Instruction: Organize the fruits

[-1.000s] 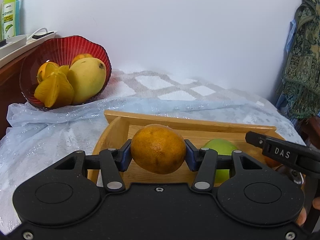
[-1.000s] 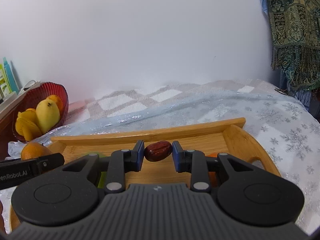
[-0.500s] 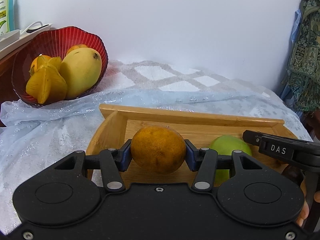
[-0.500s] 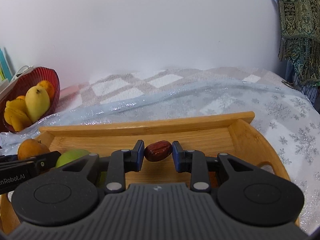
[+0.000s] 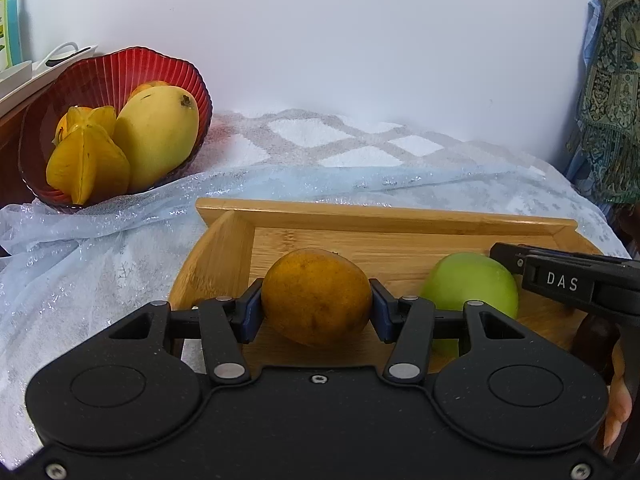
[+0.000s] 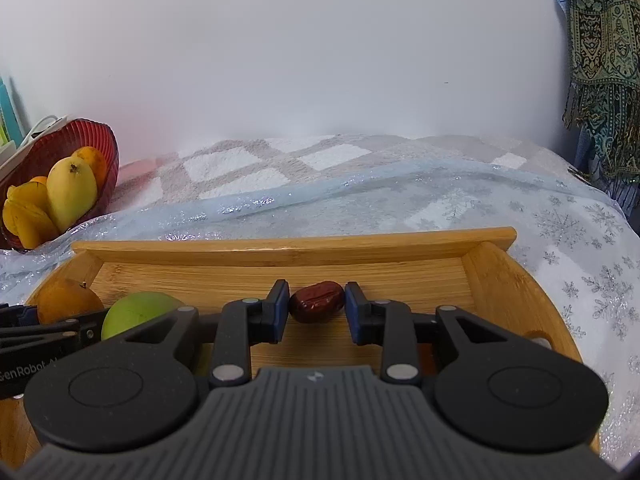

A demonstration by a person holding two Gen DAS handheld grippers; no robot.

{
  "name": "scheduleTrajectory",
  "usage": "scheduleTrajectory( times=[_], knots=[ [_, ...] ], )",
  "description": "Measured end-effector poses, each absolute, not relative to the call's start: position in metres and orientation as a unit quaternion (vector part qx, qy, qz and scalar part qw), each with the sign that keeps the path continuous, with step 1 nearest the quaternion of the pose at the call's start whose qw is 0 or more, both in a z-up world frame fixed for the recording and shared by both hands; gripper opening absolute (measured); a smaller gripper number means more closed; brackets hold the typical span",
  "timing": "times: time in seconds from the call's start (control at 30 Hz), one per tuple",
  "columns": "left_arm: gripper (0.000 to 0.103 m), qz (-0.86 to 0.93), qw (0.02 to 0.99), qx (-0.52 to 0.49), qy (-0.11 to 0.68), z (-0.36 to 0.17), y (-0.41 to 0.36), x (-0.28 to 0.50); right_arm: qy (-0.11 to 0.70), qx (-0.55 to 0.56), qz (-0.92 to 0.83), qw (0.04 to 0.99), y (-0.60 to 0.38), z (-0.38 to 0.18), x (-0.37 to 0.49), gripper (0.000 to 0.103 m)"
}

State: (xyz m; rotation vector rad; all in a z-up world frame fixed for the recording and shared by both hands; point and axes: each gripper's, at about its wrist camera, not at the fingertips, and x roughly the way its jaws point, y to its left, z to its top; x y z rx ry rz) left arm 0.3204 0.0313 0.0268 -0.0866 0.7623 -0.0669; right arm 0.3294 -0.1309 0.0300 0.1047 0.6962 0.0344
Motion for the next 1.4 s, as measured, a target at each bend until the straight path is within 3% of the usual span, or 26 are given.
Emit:
scheduleTrajectory(
  times=[0.4, 0.6, 0.67, 0.87, 1.07, 1.27, 1.4],
  knots=[
    [0.051, -0.037, 0.926, -0.039, 0.374, 0.027, 0.031, 0.320, 0.340, 0.059, 0.022, 0.938, -0.132, 0.030, 0.328, 0.041],
    [0.051, -0.039, 0.927, -0.048, 0.370, 0.029, 0.034, 0.318, 0.332, 0.056, 0.024, 0.941, -0.132, 0.033, 0.326, 0.047],
    [0.051, -0.037, 0.930, -0.045, 0.363, 0.033, 0.035, 0.316, 0.328, 0.050, 0.023, 0.943, -0.131, 0.035, 0.325, 0.054],
    [0.052, -0.039, 0.932, -0.040, 0.358, 0.038, 0.038, 0.311, 0.317, 0.038, 0.023, 0.947, -0.128, 0.040, 0.320, 0.058],
    [0.058, -0.039, 0.935, -0.048, 0.350, 0.045, 0.041, 0.303, 0.301, 0.032, 0.023, 0.953, -0.128, 0.050, 0.308, 0.064],
    [0.071, -0.036, 0.943, -0.038, 0.329, 0.060, 0.042, 0.285, 0.280, 0.041, 0.027, 0.959, -0.129, 0.065, 0.289, 0.069],
    [0.074, -0.036, 0.943, -0.043, 0.328, 0.064, 0.043, 0.271, 0.264, 0.032, 0.027, 0.964, -0.126, 0.073, 0.274, 0.079]
  ],
)
